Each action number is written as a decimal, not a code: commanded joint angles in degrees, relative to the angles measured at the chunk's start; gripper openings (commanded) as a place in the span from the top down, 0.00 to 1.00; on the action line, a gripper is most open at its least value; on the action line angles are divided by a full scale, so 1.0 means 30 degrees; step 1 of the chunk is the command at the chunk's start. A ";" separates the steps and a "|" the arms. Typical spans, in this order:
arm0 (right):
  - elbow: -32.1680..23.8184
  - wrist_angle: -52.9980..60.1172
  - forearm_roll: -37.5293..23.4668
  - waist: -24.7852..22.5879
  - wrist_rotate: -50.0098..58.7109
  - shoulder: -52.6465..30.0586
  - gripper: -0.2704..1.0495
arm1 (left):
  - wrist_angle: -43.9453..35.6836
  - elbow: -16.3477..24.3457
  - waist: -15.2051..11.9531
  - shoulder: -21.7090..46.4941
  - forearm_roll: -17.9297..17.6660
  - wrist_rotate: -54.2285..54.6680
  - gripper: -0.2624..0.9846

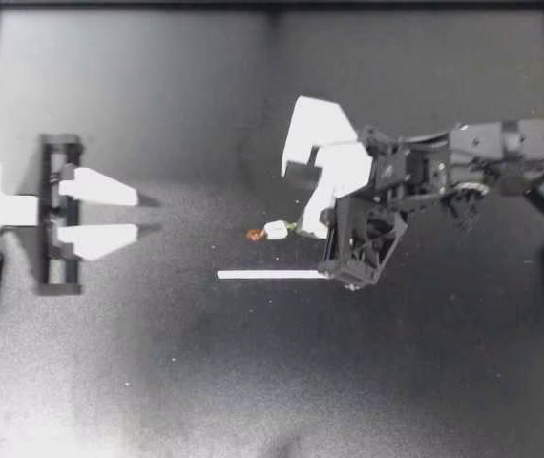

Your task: Pick up the candy and unwrap it.

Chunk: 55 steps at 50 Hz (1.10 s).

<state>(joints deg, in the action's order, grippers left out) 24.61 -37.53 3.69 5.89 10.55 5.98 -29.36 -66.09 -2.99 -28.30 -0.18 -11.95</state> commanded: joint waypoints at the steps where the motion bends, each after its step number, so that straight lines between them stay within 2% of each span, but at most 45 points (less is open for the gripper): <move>1: -0.0205 0.0059 0.0820 0.0352 -0.0029 0.0674 0.95 | -0.0234 0.0967 -0.0029 0.0615 -0.0029 -0.0264 0.45; 8: -0.0264 0.0059 0.1523 0.0439 -0.0088 0.0674 0.95 | -0.0264 0.1816 -0.0029 0.1787 0.0000 -0.0381 0.37; 25: -0.0615 0.0352 0.2080 0.0762 0.0029 0.0439 0.95 | -0.1260 0.3018 0.0059 0.3867 -0.0029 -0.2197 0.38; 55: -0.1025 0.0996 0.2666 0.1055 -0.0088 -0.0176 0.95 | -0.1230 0.3984 0.0088 0.5127 -0.0059 -0.2783 0.38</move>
<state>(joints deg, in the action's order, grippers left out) 23.03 -35.07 11.43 8.61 10.37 4.83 -32.61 -55.81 -2.72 -12.83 -0.18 -20.13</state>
